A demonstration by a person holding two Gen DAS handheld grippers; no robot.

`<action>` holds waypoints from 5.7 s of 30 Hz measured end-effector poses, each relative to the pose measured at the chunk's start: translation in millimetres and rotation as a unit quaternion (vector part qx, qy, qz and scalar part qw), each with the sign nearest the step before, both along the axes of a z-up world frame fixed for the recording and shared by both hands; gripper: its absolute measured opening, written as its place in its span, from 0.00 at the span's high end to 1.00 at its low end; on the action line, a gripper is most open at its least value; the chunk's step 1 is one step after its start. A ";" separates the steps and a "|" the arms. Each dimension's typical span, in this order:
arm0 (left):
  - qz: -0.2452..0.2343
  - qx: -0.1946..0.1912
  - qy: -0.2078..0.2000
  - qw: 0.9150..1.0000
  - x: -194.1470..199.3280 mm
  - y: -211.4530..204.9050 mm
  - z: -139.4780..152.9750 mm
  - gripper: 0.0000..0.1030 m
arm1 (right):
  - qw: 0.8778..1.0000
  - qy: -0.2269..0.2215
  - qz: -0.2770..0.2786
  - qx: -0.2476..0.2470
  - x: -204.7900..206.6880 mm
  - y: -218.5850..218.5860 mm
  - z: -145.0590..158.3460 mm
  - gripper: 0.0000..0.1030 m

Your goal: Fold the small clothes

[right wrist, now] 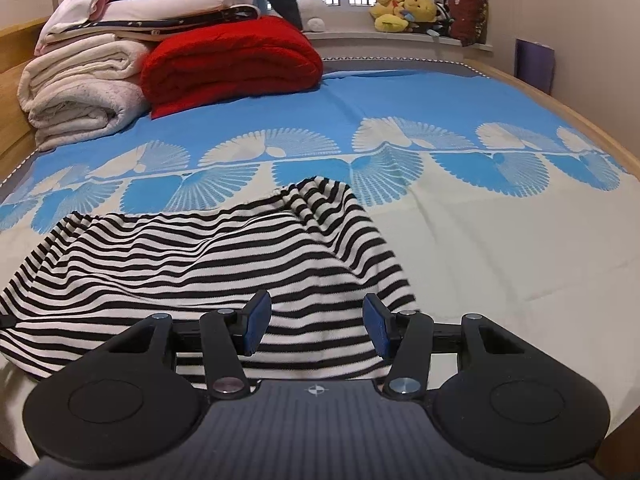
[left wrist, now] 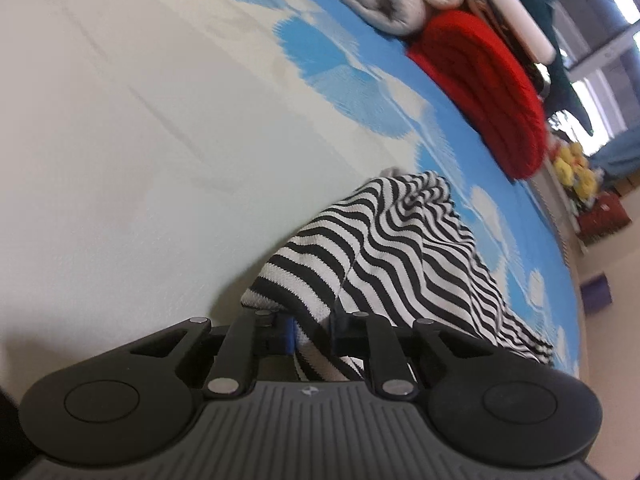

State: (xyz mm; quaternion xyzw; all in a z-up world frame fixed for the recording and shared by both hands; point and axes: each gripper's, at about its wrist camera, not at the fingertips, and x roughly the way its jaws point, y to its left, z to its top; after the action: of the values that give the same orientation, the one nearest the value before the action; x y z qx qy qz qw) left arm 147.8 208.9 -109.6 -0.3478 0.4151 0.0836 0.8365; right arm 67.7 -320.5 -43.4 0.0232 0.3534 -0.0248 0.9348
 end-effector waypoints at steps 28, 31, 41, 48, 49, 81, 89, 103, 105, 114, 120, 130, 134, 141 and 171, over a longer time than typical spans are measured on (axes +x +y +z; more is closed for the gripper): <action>-0.020 0.078 -0.030 0.996 3.8 -33.1 22.1 0.84 | 1.000 -0.010 -0.019 0.002 -5.0 -16.7 5.9 0.49; -0.057 0.095 -0.069 0.991 4.8 -60.8 41.1 0.85 | 1.000 -0.021 -0.021 0.002 -6.0 -19.2 11.2 0.49; -0.188 0.058 -0.162 0.967 3.6 -175.0 101.2 0.86 | 0.996 -0.056 -0.055 0.030 -14.2 -46.1 34.3 0.65; -0.340 0.038 -0.160 0.926 4.6 -342.5 96.2 0.84 | 0.986 -0.086 -0.113 0.083 -27.4 -94.3 50.5 0.65; -0.370 0.036 -0.144 0.917 6.7 -365.8 86.0 0.80 | 0.985 -0.087 -0.120 0.086 -28.5 -100.0 50.8 0.65; -0.331 0.063 -0.039 0.941 30.5 -253.9 12.0 0.25 | 0.956 0.081 -0.067 0.273 123.0 -79.8 -21.6 0.54; -0.308 0.045 -0.045 0.949 37.4 -247.7 15.3 0.21 | 0.966 0.059 -0.035 0.248 124.8 -71.2 -18.2 0.97; -0.334 0.079 0.010 0.939 39.9 -255.4 -4.1 0.18 | 0.983 0.074 -0.078 0.150 124.5 -78.1 -22.1 0.96; -0.331 0.074 0.008 0.941 40.6 -253.2 -2.8 0.18 | 0.984 0.070 -0.069 0.148 121.5 -75.0 -18.7 0.95; -0.326 0.068 -0.012 0.943 34.3 -249.5 9.0 0.19 | 0.971 0.105 -0.041 0.211 84.2 -90.4 -20.5 0.56; -0.315 0.058 -0.022 0.947 36.3 -241.9 14.8 0.19 | 0.970 0.141 -0.002 0.198 59.6 -89.2 -32.1 0.56; -0.313 0.038 -0.015 0.949 38.9 -237.8 9.9 0.19 | 0.972 0.169 0.061 0.150 35.0 -80.6 -38.9 0.96; -0.325 0.035 -0.025 0.945 36.2 -242.2 9.8 0.19 | 0.978 0.104 0.052 0.173 27.7 -95.4 -18.1 0.97; -0.362 0.079 0.017 0.929 36.4 -257.1 -6.4 0.15 | 0.971 0.190 0.024 0.145 27.0 -107.9 -40.0 0.97; -0.250 -0.162 0.003 0.955 117.9 -242.8 -54.9 0.08 | 0.966 0.173 -0.041 0.190 96.6 -84.9 -61.6 0.79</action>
State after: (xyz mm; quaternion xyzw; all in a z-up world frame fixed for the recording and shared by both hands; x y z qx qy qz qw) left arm 265.7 -34.0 -164.5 -0.3633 0.4991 -0.1952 0.7621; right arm 164.3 -405.3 -105.0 0.2103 0.5063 0.0008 0.8363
